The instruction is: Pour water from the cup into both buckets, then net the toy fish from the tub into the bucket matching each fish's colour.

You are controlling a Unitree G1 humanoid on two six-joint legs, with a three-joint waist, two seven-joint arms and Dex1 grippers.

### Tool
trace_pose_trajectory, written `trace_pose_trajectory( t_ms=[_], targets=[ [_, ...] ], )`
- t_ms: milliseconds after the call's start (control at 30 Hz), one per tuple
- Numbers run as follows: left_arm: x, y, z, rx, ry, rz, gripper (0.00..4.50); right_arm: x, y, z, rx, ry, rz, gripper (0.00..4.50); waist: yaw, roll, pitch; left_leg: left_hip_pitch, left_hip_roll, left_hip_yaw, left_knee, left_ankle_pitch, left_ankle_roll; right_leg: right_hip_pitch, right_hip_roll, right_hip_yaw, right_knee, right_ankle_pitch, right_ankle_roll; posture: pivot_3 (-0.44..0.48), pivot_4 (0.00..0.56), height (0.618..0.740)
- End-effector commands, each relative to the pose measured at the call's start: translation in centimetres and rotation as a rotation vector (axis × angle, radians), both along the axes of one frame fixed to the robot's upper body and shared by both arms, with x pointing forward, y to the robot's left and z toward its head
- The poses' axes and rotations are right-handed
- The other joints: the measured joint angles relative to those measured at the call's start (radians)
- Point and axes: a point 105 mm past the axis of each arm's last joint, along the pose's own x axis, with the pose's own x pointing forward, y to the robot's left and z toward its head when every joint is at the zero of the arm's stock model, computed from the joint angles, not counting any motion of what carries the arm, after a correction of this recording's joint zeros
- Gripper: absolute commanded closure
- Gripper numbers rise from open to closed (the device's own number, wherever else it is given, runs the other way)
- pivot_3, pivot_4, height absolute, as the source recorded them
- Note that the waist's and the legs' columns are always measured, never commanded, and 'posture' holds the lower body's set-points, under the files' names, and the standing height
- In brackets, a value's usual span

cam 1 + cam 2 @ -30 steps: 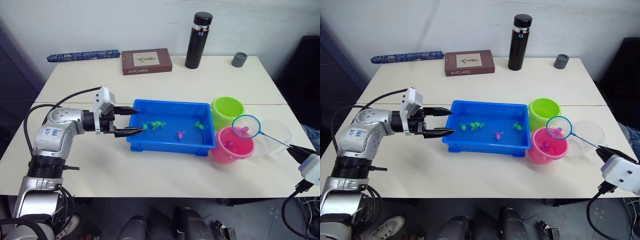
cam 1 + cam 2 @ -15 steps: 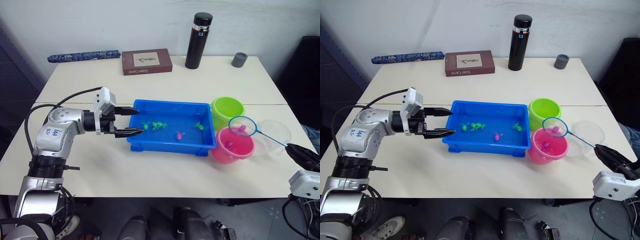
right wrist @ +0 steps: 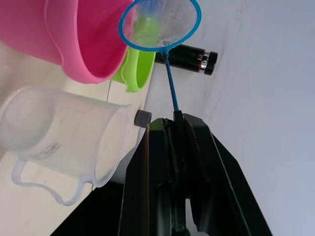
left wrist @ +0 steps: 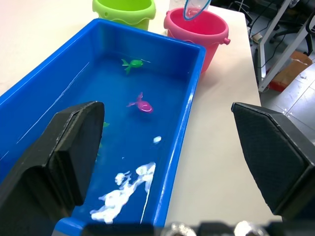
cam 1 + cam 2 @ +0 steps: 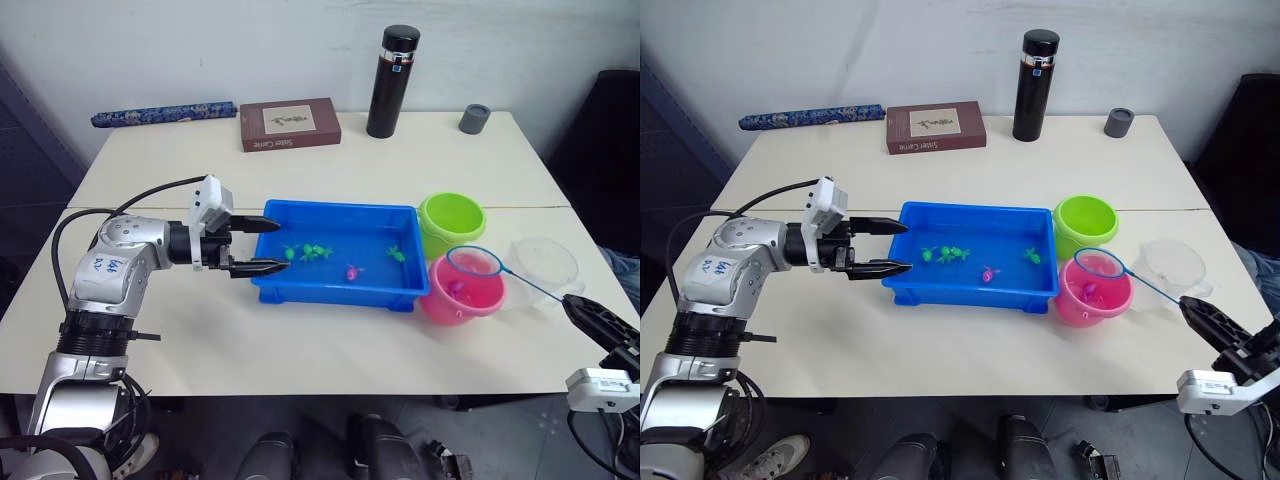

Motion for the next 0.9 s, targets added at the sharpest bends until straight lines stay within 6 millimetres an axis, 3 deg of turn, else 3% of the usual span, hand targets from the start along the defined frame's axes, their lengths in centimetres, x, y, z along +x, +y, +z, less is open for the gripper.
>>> trace_pose_trajectory(
  t_ms=[33, 233, 400, 700, 900],
  targets=[
    [0.1, -0.3, 1.0, -0.011, -0.040, -0.020, 0.04, -0.2, -0.4, 1.9, -0.026, -0.078, -0.003, 4.50, -0.001, 0.000, 0.000, 0.000, 0.000, 0.000, 0.000, 0.000, 0.000, 0.000, 0.000, 0.000, 0.000, 0.000, 0.000, 0.000, 0.150, 0.739],
    [0.1, -0.3, 1.0, -0.013, -0.038, -0.021, 0.04, 1.5, 1.6, 4.0, 0.042, -0.110, 0.071, 4.50, -0.015, 0.000, 0.000, 0.000, 0.000, 0.001, 0.000, 0.000, 0.000, 0.000, 0.000, 0.001, 0.000, 0.000, 0.000, 0.000, 0.150, 0.739],
    [0.3, -0.2, 1.0, -0.015, -0.039, -0.016, 0.04, 4.1, 4.6, 5.1, 0.298, -0.014, 0.121, 4.50, -0.024, 0.000, 0.000, 0.002, 0.001, 0.002, 0.000, 0.000, 0.000, 0.000, 0.001, 0.002, 0.001, 0.000, 0.000, 0.000, 0.150, 0.739],
    [-0.1, 0.2, 1.0, -0.013, -0.042, 0.005, 0.04, 7.3, 8.5, 4.7, 0.697, 0.455, 0.146, 4.50, -0.014, 0.000, 0.000, 0.001, 0.001, 0.001, 0.001, 0.000, 0.002, 0.000, 0.000, 0.001, 0.001, 0.000, 0.000, 0.000, 0.150, 0.739],
    [-0.5, 1.3, 0.8, 0.002, -0.032, 0.048, 0.04, 10.2, 10.0, 4.3, 0.853, 0.811, 0.023, 4.50, -0.019, 0.000, 0.001, 0.001, 0.002, 0.000, 0.001, 0.000, 0.002, 0.000, -0.001, 0.000, 0.000, 0.000, 0.000, 0.000, 0.150, 0.739]
  ],
)
